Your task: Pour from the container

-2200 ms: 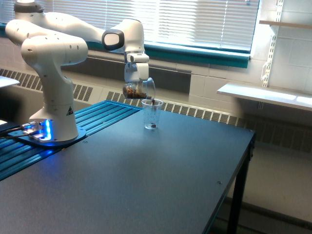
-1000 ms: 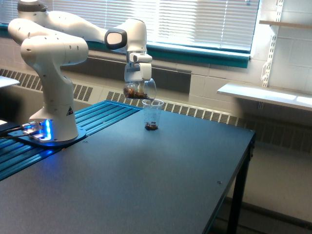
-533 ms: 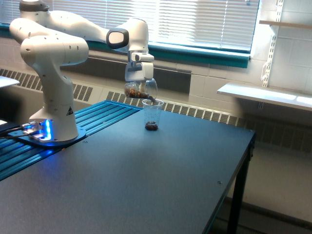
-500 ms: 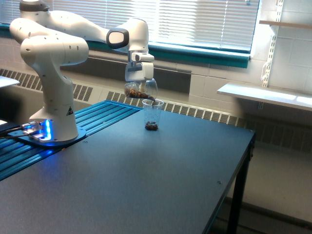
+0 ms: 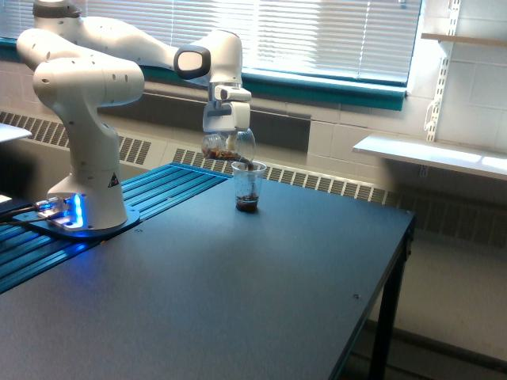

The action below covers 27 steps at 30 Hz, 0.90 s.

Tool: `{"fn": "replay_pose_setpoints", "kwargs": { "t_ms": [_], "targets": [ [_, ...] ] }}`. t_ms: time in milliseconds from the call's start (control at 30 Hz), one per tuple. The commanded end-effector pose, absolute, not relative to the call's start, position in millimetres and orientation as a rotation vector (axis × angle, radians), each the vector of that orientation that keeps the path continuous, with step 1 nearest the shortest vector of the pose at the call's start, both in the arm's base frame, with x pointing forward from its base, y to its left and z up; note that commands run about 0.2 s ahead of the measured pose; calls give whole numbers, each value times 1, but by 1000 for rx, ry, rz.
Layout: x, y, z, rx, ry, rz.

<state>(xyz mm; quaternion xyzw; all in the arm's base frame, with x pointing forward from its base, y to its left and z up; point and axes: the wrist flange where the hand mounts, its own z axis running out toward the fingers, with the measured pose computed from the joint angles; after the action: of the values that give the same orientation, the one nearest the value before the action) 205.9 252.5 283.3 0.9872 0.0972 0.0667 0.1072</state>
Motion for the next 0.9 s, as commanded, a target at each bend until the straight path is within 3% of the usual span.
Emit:
{"fn": "replay_pose_setpoints", "kwargs": {
  "t_ms": [33, 900],
  "targets": [
    [206, 255, 282, 2896, 316, 172],
    [212, 262, 281, 2880, 356, 116]
  ]
}}
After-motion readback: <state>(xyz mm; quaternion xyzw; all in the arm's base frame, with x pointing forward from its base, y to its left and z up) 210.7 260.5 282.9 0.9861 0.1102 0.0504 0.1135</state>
